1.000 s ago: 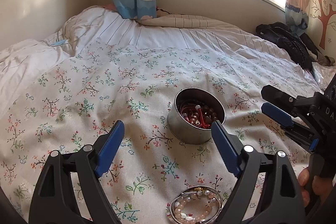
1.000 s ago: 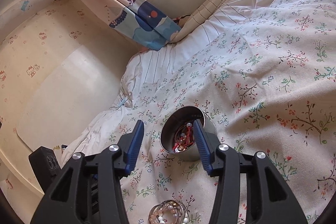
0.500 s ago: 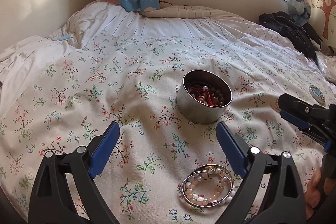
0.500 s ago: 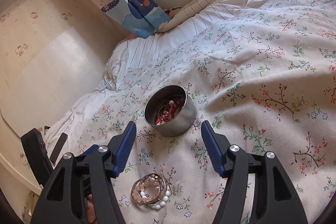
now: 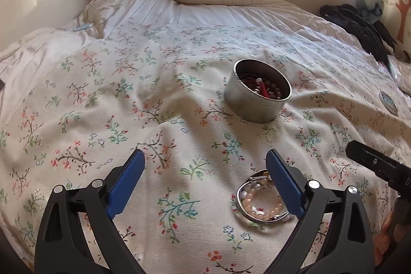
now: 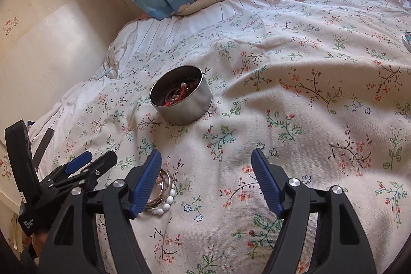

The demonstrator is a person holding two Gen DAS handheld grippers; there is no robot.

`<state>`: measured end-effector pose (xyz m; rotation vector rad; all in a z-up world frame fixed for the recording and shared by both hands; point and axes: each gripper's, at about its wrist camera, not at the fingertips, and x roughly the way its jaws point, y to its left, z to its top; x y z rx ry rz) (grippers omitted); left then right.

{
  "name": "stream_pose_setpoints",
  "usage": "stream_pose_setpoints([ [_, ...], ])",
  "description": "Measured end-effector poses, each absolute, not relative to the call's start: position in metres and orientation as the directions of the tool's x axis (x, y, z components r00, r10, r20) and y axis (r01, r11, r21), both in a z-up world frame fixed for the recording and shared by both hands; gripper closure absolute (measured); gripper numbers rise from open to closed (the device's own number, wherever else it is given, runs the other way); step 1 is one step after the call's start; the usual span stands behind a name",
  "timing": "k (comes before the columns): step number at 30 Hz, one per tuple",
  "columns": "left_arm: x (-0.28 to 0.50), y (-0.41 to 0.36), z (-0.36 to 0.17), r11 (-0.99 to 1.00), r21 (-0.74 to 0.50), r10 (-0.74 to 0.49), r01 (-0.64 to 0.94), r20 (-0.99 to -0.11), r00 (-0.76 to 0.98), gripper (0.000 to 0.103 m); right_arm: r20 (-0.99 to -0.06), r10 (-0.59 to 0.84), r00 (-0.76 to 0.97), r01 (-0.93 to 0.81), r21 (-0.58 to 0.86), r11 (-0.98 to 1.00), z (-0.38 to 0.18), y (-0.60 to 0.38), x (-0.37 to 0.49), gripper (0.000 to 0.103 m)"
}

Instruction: Organize jewelry

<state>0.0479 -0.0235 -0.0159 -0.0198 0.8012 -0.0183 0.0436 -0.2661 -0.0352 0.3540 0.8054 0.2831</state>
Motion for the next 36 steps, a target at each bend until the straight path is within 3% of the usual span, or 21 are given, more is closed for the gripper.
stream_pose_setpoints([
  [4, 0.045, -0.004, -0.017, 0.997, -0.055, -0.006, -0.048, -0.719, 0.695, 0.012, -0.692, 0.342, 0.636, -0.126, 0.344, 0.931, -0.04, -0.253, 0.047, 0.03],
  [11, 0.044, -0.013, -0.018, 1.0, -0.008, 0.004, -0.015, -0.719, 0.695, 0.012, -0.736, 0.279, 0.617, -0.169, 0.222, 0.96, -0.045, -0.232, 0.049, 0.03],
  [16, 0.042, -0.049, -0.03, 0.982, 0.003, -0.118, 0.189, -0.77, 0.627, 0.012, -0.746, 0.237, 0.622, -0.075, 0.244, 0.967, -0.049, -0.253, 0.052, 0.027],
  [23, 0.035, -0.092, -0.049, 0.931, 0.112, -0.112, 0.347, -0.818, 0.564, 0.012, -0.737, 0.259, 0.624, -0.024, 0.313, 0.949, -0.051, -0.27, 0.054, 0.027],
  [28, 0.048, -0.067, -0.051, 0.969, 0.005, -0.131, 0.245, -0.833, 0.537, 0.013, -0.737, 0.26, 0.624, -0.024, 0.314, 0.949, -0.051, -0.269, 0.055, 0.026],
  [36, 0.063, 0.008, -0.049, 0.984, -0.157, -0.086, -0.078, -0.819, 0.567, 0.014, -0.74, 0.252, 0.624, -0.044, 0.289, 0.956, -0.05, -0.263, 0.054, 0.025],
])
